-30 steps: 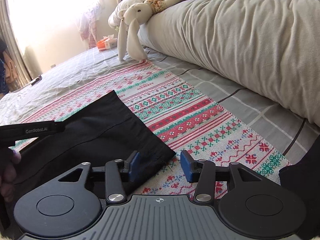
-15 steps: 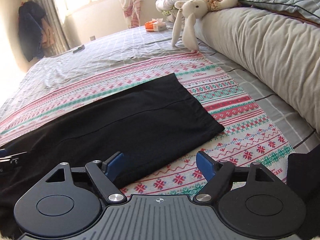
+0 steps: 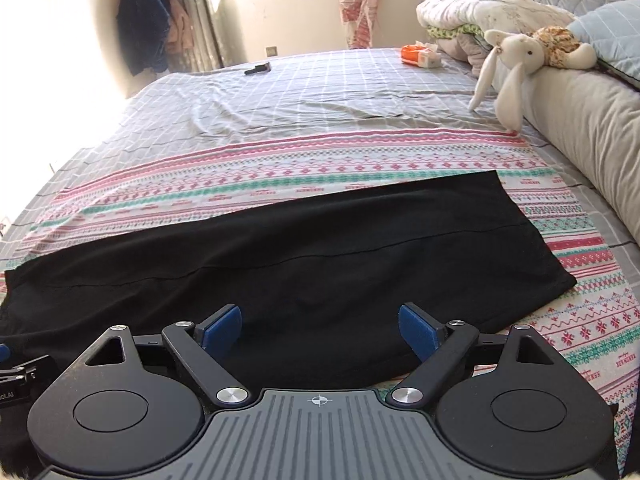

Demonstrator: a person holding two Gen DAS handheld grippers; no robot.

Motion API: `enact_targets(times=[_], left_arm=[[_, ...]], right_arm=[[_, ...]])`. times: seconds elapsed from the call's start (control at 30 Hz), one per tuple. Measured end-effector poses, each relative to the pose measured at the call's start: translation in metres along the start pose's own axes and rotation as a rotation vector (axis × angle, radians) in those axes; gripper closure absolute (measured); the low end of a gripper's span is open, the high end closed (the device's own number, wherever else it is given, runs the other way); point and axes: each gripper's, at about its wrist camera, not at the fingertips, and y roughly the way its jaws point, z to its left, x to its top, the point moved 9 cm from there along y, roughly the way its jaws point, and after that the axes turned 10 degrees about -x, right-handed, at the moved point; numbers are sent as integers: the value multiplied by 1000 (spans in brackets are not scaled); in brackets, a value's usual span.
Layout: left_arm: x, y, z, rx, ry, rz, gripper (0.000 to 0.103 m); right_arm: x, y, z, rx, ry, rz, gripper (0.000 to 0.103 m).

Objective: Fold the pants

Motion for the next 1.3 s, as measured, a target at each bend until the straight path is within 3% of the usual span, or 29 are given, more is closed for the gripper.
enact_targets(times=[0.27,0.43,0.63,0.73,1.0,1.3], left_arm=[[-20,-18,86,126,-167,-21,0],[-38,-26,112,108,-251,-8,0],[-44,-31,123,111,-247,6,0],[-43,-31,134,94,-288,11,0],[-46,-25,145,74,-388,40,0],[-48,-16,157,80,-409,72,0]], right_arm=[[-11,9,91,80,-100,19,10],[-28,30,148,130,-189,47,10],[-33,52,213,192,-239,61,10],[-30,63,252,215,-292,51,10],[-26,93,353,372,-485,61,10],[17,131,419,355,-690,-41,10]])
